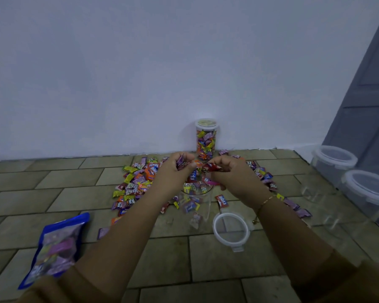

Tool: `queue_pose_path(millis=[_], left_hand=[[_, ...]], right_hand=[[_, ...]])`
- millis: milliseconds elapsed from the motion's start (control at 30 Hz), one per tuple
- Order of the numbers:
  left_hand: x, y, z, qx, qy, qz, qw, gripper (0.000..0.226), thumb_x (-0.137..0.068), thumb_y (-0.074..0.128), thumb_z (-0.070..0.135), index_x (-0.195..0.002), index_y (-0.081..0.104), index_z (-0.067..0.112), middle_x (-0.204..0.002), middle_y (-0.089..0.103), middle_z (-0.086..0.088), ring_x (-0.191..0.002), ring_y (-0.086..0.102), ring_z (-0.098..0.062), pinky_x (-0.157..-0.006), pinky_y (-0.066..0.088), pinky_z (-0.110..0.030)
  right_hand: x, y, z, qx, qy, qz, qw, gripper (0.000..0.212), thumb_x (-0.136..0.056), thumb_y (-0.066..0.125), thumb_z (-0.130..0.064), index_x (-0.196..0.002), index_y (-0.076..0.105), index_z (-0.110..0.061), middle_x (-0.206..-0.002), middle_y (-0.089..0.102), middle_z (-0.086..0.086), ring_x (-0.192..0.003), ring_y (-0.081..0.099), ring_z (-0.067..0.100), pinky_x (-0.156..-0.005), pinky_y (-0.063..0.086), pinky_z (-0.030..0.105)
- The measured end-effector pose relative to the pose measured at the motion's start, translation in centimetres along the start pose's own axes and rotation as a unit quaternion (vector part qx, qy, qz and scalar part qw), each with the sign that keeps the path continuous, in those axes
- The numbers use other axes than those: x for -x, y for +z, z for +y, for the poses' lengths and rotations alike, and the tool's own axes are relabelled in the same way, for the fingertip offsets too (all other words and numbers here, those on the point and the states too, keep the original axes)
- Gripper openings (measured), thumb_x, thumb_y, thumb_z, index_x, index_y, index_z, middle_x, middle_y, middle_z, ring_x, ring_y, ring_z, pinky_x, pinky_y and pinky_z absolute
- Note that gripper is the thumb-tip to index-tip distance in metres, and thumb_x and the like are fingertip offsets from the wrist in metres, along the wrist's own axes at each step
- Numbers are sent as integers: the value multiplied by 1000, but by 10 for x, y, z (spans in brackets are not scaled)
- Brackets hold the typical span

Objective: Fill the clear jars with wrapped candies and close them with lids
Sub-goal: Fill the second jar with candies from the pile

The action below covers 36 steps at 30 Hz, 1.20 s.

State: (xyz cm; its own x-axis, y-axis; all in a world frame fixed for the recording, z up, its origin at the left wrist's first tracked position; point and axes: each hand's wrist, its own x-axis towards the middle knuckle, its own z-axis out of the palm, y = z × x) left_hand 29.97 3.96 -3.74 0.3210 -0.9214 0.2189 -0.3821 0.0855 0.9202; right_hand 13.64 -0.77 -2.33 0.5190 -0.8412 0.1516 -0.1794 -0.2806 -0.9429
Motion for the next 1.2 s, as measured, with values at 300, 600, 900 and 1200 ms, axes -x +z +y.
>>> queue_pose_path(millis=[300, 600, 900, 1200], left_hand=[[6, 1, -4, 71, -14, 23, 997, 7, -90, 61, 25, -98, 60, 25, -103, 65, 5, -97, 63, -12, -74, 45, -16], [6, 6, -8, 61, -29, -1, 998, 28, -99, 39, 39, -90, 63, 27, -101, 67, 8, -97, 62, -11, -80, 46, -22], [21, 4, -27, 102, -22, -60, 993, 98, -56, 55, 83, -134, 38, 26, -122, 49, 19, -115, 49, 2, -92, 44, -17], [36, 13, -67, 90, -58, -108, 988, 101, -54, 90, 28, -134, 30, 40, -133, 45, 16, -122, 48, -4, -101, 47, -29]], right_hand=[[-2, 0, 3, -9, 1, 0, 1000, 20, -82, 68, -5, -84, 65, -25, -71, 63, -1, -54, 51, 6, -50, 43, 23], [-2, 0, 3, -2, -6, 6, 1000, 18, -81, 68, -4, -89, 66, -20, -76, 63, -1, -46, 51, -5, -48, 43, 19], [-3, 14, 2, -38, -62, 43, 996, 29, -82, 65, 3, -82, 63, -26, -79, 66, -4, -64, 60, -1, -62, 50, 10], [-4, 18, 13, -20, -47, 33, 998, 31, -84, 62, 3, -110, 64, -15, -93, 66, -3, -89, 64, 11, -80, 54, 18]])
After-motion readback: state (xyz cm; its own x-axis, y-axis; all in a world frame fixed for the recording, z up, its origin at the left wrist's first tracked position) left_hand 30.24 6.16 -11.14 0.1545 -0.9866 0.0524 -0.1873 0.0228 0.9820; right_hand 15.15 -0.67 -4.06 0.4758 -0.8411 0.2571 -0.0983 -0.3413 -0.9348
